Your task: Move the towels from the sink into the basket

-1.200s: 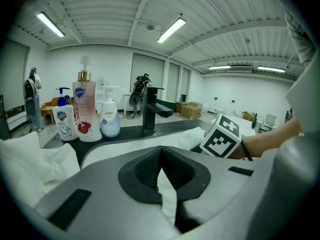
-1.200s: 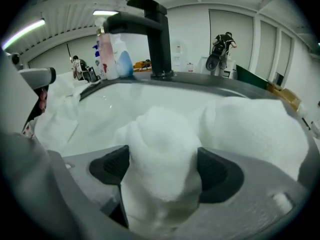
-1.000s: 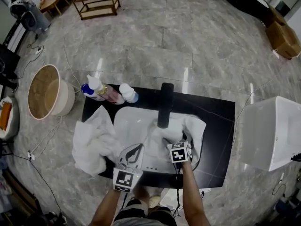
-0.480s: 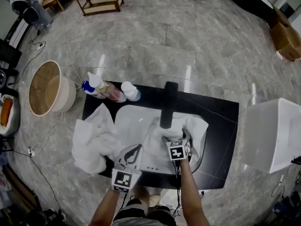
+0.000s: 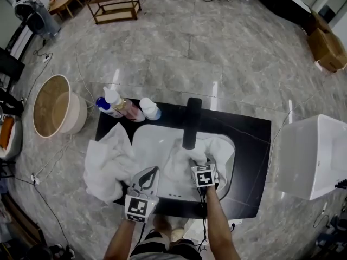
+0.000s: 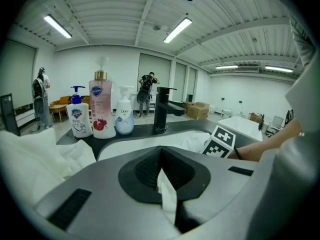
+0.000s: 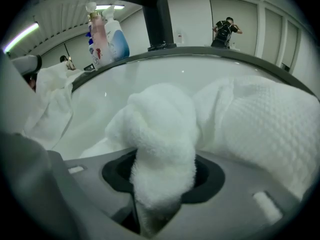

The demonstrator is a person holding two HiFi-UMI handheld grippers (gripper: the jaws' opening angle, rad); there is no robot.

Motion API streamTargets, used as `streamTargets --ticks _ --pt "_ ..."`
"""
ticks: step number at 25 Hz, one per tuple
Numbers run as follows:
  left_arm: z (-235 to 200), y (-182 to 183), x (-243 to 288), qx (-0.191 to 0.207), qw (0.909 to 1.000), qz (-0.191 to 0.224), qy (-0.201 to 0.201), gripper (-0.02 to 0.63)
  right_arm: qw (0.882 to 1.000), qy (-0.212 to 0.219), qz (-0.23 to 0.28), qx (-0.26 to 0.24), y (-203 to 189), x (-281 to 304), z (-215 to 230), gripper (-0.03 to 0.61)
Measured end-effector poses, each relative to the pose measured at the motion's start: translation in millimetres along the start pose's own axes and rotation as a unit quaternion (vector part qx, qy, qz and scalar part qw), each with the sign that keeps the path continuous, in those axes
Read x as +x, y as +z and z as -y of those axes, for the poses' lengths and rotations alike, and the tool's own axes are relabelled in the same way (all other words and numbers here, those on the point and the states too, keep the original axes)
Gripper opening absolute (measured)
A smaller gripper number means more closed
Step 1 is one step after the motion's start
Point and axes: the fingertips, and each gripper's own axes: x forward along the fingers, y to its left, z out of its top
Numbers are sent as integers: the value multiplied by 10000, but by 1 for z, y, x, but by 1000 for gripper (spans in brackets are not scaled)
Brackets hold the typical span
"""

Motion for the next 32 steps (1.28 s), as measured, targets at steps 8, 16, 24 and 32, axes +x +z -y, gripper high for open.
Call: streamTargets --ticks 8,16,24,32 --pt "-2 26 -13 151 9997 176 33 9 9973 -45 721 91 25 -44 -8 181" --pt "15 73 -31 377 9979 516 -107 9 9876 -243 1542 167 63 -125 -18 181" --pt "49 122 -60 710 9929 872 -375 9 9743 -694 2138 141 81 -218 -20 182" --pt "91 160 -88 1024 9840 1200 -828 9 9479 -1407 2836 347 79 -325 -4 183"
